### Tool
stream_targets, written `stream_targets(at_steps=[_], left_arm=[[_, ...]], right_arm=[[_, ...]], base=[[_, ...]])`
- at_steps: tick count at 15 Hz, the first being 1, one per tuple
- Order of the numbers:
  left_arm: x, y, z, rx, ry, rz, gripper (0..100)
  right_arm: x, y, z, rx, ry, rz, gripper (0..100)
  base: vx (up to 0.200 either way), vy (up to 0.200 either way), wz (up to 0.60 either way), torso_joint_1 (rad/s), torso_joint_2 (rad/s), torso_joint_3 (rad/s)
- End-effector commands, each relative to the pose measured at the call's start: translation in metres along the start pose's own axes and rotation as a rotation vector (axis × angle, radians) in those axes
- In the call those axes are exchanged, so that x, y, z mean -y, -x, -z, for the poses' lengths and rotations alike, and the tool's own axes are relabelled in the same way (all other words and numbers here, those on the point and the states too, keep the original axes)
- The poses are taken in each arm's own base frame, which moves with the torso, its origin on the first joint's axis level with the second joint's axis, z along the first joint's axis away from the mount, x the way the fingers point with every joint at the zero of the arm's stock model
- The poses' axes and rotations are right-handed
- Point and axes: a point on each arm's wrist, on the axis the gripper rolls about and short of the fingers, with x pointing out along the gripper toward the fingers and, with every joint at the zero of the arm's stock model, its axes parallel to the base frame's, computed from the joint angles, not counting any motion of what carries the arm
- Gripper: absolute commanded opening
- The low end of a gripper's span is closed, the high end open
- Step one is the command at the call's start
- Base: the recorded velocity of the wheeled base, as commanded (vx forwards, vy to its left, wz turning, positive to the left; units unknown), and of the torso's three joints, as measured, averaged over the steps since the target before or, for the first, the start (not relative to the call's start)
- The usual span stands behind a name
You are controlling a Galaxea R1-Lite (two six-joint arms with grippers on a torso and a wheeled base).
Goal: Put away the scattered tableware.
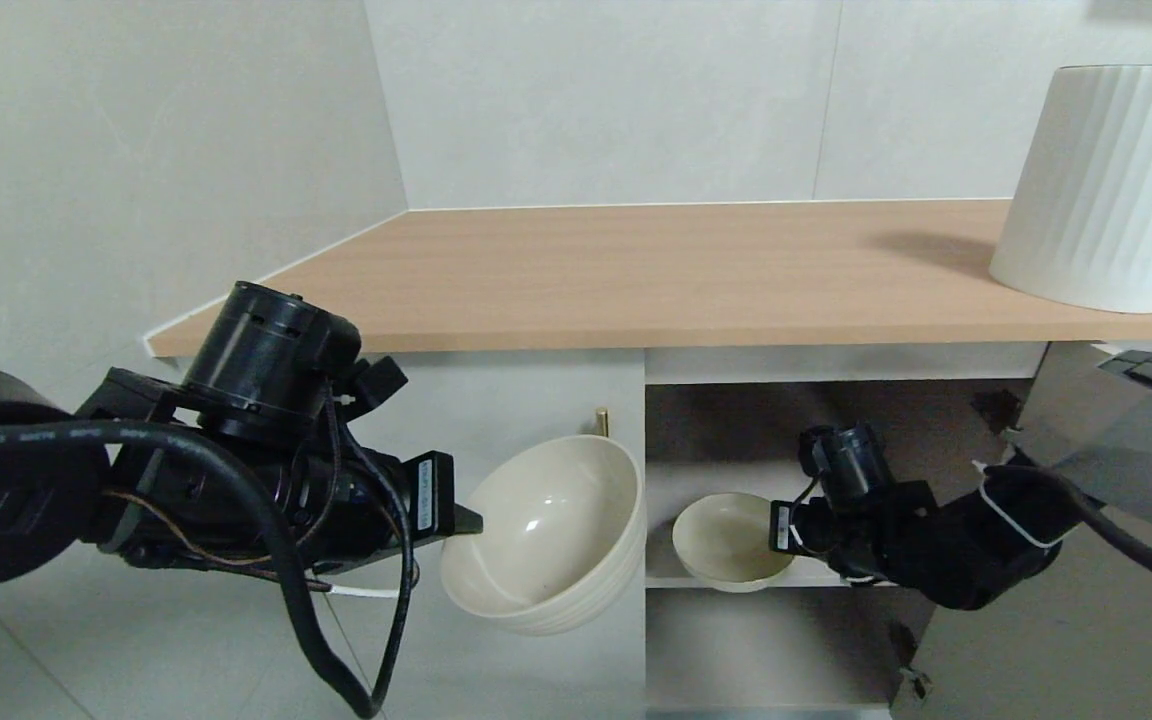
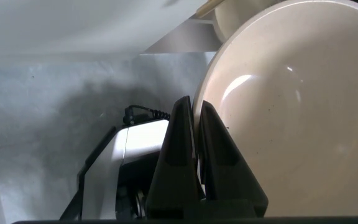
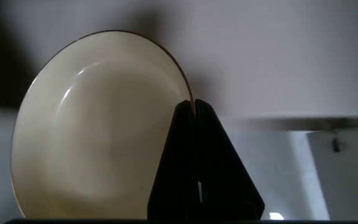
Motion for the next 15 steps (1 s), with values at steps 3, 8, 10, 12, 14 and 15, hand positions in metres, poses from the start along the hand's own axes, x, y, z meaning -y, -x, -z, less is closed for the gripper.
stream_targets(at_steps=[3,8,10,12,14,15], left_arm=[[0.0,-0.001,0.0,-0.004,0.0,-0.001,0],[0.0,-0.001,0.001,-0.009,0.0,-0.004,0],[0.0,-0.003,0.001,-0.013,0.001,-0.006,0],[0.001,-0.004,0.003,-0.021,-0.003,-0.007,0],[0.001,-0.004,0.003,-0.021,-0.004,-0.005,0],[0.001,-0.004,0.003,-0.021,-0.004,-0.005,0]], right_arm=[[0.019,-0.046,0.01,-0.032,-0.015,0.089,0],[0.028,-0.065,0.013,-0.008,-0.013,0.188,0],[0.04,-0.079,0.014,-0.006,0.007,0.243,0],[0.042,-0.081,0.007,0.02,0.0,0.261,0],[0.041,-0.083,0.004,0.032,-0.005,0.26,0],[0.041,-0.083,0.002,0.039,-0.009,0.261,0]], base=[[0.0,0.0,0.0,0.0,0.0,0.0],[0.0,0.0,0.0,0.0,0.0,0.0],[0.0,0.0,0.0,0.0,0.0,0.0],[0.0,0.0,0.0,0.0,0.0,0.0],[0.0,0.0,0.0,0.0,0.0,0.0],[0.0,0.0,0.0,0.0,0.0,0.0]])
